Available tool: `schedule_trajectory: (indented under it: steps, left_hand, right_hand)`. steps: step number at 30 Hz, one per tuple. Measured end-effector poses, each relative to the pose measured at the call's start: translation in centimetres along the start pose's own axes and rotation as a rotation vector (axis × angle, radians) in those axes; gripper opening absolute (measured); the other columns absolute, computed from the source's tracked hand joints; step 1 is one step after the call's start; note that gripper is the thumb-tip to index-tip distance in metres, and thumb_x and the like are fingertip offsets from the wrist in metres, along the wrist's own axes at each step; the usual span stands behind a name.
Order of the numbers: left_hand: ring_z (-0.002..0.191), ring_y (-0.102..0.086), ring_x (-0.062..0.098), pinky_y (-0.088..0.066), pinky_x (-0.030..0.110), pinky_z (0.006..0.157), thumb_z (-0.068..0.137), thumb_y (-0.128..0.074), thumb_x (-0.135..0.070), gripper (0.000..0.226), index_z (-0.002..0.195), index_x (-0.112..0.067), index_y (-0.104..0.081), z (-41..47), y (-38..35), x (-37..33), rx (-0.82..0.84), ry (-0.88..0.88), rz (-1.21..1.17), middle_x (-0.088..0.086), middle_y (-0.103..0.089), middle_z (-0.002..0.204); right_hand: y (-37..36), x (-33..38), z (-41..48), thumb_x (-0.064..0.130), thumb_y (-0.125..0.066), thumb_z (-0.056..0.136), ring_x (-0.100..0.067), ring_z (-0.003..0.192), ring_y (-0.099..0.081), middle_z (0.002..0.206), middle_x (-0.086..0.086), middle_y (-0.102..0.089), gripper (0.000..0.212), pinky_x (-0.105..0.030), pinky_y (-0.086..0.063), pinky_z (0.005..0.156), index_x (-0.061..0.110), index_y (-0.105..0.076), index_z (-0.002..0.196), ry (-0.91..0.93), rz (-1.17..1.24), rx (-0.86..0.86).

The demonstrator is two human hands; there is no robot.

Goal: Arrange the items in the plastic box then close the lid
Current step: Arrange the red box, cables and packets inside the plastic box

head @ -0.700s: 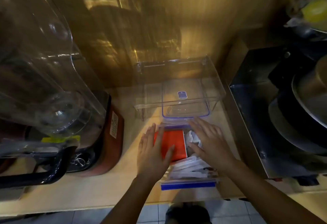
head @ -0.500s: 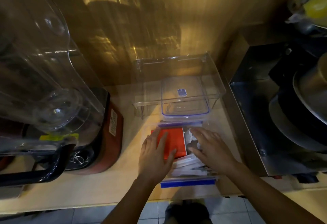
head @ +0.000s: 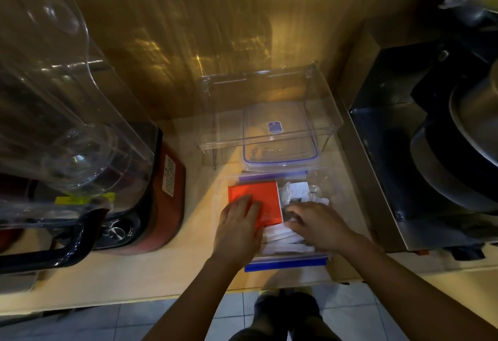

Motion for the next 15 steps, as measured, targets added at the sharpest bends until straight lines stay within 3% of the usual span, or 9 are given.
schedule_trajectory:
  steps: [3,6,11,15]
  left_hand:
    - [0.144,-0.017,0.03,-0.016,0.051,0.117,0.09,-0.05,-0.04,0.06,0.141,-0.022,-0.024,0.2,0.0,0.1,0.003,0.083,0.01,0.009,-0.017,0.156]
    - [0.143,-0.018,0.032,-0.028,0.048,0.114,0.089,-0.055,-0.04,0.063,0.141,-0.02,-0.025,0.4,0.0,-0.2,0.019,0.135,-0.086,0.01,-0.015,0.157]
    - [0.135,-0.03,0.028,-0.039,0.04,0.104,0.085,-0.063,-0.03,0.056,0.132,-0.017,-0.038,0.5,0.6,-0.3,-0.052,0.216,-0.34,0.009,-0.027,0.151]
    - [0.132,-0.035,0.027,-0.039,0.037,0.104,0.085,-0.063,-0.026,0.049,0.129,-0.013,-0.043,0.3,0.8,-0.3,-0.055,0.214,-0.32,0.009,-0.034,0.148]
  right_hand:
    - [-0.2,0.1,0.4,0.042,-0.05,0.088,-0.013,0.087,-0.06,0.104,0.002,-0.066,0.029,-0.031,-0.05,0.074,0.021,-0.059,0.106,-0.022,-0.018,0.022]
    - [-0.3,0.6,0.7,0.043,-0.053,0.087,-0.013,0.089,-0.061,0.107,0.001,-0.067,0.032,-0.032,-0.052,0.078,0.021,-0.059,0.109,-0.028,0.02,0.031]
    - [-0.6,1.0,1.1,0.039,-0.054,0.088,-0.017,0.087,-0.064,0.102,-0.004,-0.07,0.031,-0.034,-0.053,0.079,0.017,-0.062,0.107,-0.052,0.115,0.02]
    - [-0.7,0.4,1.5,0.036,-0.056,0.087,-0.018,0.088,-0.065,0.103,-0.004,-0.071,0.032,-0.038,-0.053,0.081,0.014,-0.061,0.11,-0.087,0.132,0.042]
Point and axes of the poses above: each hand's wrist, its own z-axis towards the middle knuckle, its own y-axis out of the back of the hand, x = y × z, the point moved 3 cm from there along z, towards the middle knuckle
